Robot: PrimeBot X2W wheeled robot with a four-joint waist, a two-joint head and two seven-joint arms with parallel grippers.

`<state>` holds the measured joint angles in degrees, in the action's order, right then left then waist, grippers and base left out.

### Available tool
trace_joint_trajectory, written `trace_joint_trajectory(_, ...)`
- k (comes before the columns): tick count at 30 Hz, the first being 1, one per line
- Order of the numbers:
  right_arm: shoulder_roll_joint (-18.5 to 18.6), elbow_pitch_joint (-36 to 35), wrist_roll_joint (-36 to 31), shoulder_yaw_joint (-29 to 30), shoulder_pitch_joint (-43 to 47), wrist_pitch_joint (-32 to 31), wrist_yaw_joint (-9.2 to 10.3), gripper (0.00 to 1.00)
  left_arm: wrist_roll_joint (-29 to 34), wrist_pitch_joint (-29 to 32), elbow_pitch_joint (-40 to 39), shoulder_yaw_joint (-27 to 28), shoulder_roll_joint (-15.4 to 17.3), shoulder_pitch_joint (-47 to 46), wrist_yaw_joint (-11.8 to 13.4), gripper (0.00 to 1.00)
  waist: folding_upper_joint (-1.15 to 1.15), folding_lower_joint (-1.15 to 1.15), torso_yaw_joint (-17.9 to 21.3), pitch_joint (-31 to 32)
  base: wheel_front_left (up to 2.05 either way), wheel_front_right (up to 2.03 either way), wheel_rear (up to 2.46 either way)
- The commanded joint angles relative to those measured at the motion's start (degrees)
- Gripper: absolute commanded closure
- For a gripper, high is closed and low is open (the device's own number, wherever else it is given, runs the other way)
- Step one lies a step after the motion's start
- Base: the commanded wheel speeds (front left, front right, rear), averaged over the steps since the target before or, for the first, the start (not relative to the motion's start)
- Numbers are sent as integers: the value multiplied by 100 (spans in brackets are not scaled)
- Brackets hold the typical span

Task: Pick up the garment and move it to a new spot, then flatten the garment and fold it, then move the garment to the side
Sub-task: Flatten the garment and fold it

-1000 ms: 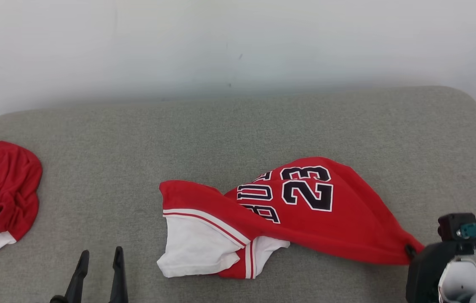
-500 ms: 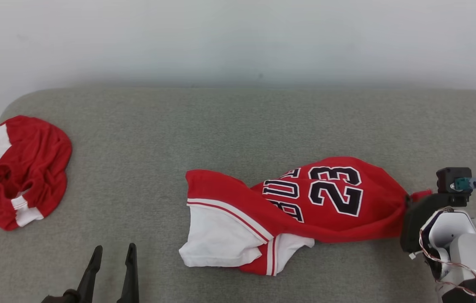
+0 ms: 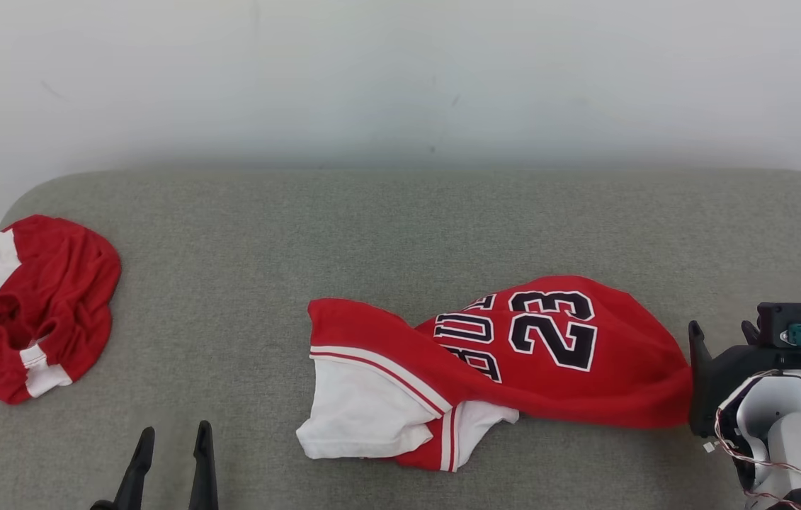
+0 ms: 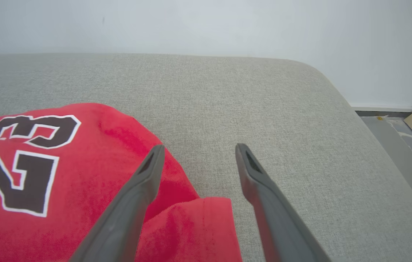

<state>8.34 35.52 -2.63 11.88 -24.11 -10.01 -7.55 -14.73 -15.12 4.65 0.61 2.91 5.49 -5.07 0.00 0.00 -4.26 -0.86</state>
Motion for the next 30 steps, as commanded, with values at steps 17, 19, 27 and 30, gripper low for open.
trace_joint_trajectory(17,-403,-1790,409,-382,1692,1123,14,0,-158,-4,-24,120,-2,188,117,0,0,0,452,237,0,0,0)
trace_joint_trajectory(19,-463,-1945,449,-477,1865,1372,14,0,-149,-4,-3,152,-2,227,127,0,0,0,466,287,0,0,0)
trace_joint_trajectory(27,-529,-2259,490,-1117,2193,1984,14,0,-75,-4,82,201,-3,326,120,0,0,0,491,459,0,0,0)
trace_joint_trajectory(30,-540,-2307,524,-1232,2292,2046,14,0,-52,-4,100,219,-2,344,125,0,0,0,497,527,0,0,0)
